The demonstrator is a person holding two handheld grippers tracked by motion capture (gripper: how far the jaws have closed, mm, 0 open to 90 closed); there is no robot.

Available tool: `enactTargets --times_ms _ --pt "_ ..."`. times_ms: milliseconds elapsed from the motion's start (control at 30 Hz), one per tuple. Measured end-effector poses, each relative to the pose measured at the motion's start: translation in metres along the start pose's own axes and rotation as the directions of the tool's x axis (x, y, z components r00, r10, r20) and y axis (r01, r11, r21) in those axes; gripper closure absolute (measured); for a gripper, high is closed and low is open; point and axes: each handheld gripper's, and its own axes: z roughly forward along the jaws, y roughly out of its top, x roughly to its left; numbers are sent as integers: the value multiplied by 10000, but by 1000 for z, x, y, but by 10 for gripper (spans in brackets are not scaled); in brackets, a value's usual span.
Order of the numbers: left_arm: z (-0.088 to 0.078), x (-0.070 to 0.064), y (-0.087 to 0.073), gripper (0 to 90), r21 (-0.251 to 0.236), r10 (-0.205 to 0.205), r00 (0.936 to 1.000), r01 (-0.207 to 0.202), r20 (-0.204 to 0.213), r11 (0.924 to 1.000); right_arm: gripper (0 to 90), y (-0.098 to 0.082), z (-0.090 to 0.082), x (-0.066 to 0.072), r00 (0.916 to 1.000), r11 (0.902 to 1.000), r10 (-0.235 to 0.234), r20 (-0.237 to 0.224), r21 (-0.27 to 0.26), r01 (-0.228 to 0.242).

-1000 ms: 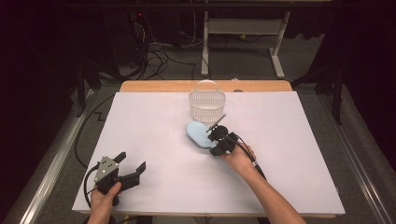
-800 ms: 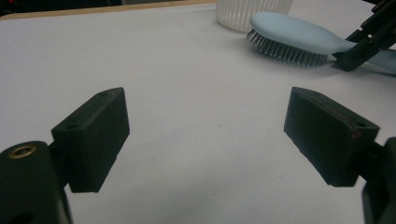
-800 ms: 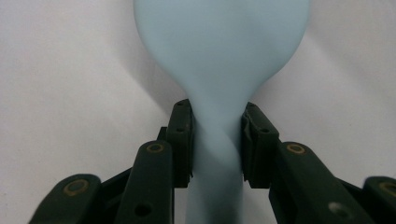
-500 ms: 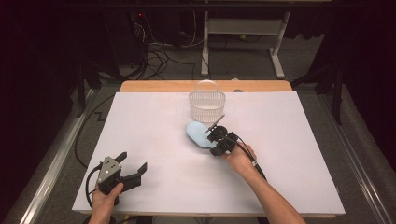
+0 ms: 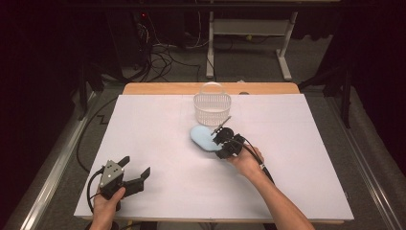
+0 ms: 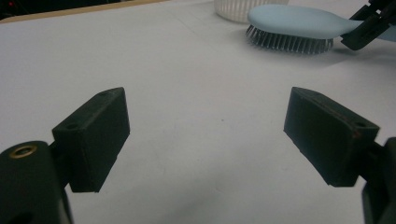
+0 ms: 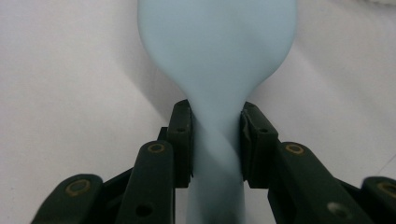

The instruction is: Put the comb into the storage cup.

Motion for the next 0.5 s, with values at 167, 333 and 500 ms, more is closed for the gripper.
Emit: enactTargets --times_ms 167,333,500 --pt "1 0 0 151 83 17 10000 -17 31 10000 700 -2 -3 -1 9999 9998 -130 -19 -129 130" --pt "2 -1 0 152 151 42 10000 -44 74 9999 700 -4 -7 0 9999 9992 -115 -3 -380 114" --pt "3 -3 0 151 208 115 9998 -119 184 9997 700 -8 -13 4 9994 9978 -357 -2 -561 356"
